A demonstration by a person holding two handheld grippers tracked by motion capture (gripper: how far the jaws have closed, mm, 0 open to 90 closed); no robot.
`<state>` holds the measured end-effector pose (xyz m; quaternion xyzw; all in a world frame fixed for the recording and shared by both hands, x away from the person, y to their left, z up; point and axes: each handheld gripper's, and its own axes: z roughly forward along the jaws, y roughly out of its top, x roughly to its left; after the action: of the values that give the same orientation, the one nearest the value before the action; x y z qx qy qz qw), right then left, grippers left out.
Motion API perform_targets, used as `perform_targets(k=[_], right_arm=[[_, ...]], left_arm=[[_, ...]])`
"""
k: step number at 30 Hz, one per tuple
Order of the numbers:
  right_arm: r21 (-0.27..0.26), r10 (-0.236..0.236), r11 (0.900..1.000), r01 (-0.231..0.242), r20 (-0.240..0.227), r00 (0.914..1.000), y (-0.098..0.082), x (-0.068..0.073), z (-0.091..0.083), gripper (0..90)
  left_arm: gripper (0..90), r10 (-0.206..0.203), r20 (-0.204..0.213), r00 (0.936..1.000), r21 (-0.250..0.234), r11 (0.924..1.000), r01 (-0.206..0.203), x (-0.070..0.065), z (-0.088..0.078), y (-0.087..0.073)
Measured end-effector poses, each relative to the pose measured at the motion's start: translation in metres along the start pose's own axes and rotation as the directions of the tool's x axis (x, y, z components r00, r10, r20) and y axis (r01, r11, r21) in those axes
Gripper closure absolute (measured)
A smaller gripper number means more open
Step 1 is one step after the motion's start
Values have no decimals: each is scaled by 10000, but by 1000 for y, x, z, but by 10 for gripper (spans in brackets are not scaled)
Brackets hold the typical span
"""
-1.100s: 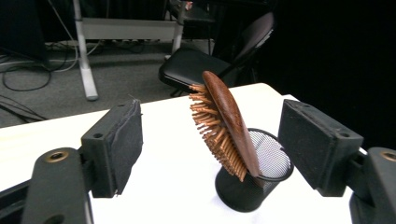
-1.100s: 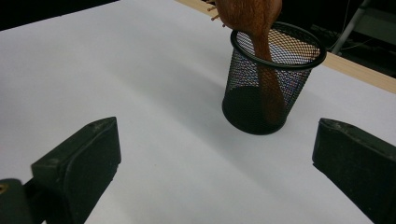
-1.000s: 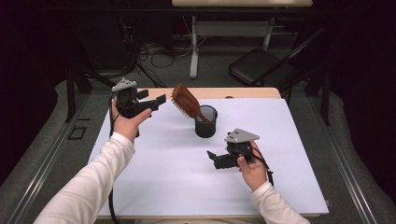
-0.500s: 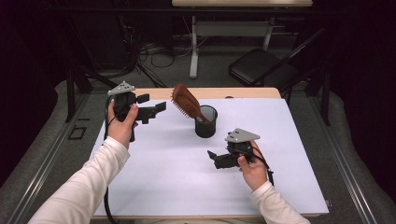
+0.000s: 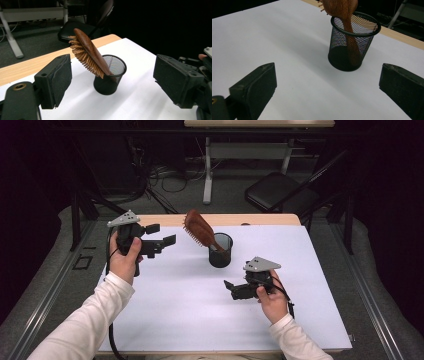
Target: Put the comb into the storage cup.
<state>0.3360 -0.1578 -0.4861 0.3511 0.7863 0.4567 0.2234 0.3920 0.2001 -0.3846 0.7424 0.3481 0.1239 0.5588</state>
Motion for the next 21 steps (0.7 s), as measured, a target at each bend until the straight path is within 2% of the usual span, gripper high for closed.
perform_targets(k=[6,8,10,12,16,21], right_arm=[[-43,7,10000,-7,-60,10000,1,0,-1,12],[-72,50,10000,-50,-56,10000,2,0,-1,13],[-76,39,10000,-39,-77,10000,2,0,-1,13],[-68,36,10000,-37,-104,9999,2,0,-2,13],[-93,11,10000,-13,-131,9999,3,1,-2,13],[-131,-18,9999,15,-191,9998,5,2,-2,13]], left_arm=[[155,170,144,9998,28,9999,-170,-3,-5,-2],[155,-271,599,9978,-167,9995,282,-6,-7,-5],[155,-268,709,9971,-217,9994,284,-11,-8,-6],[155,-108,830,9965,-291,9995,132,-17,-8,-8],[155,234,785,9966,-346,9992,-208,-25,-11,-11],[156,164,1068,9941,-400,9991,-122,-30,-14,-16]])
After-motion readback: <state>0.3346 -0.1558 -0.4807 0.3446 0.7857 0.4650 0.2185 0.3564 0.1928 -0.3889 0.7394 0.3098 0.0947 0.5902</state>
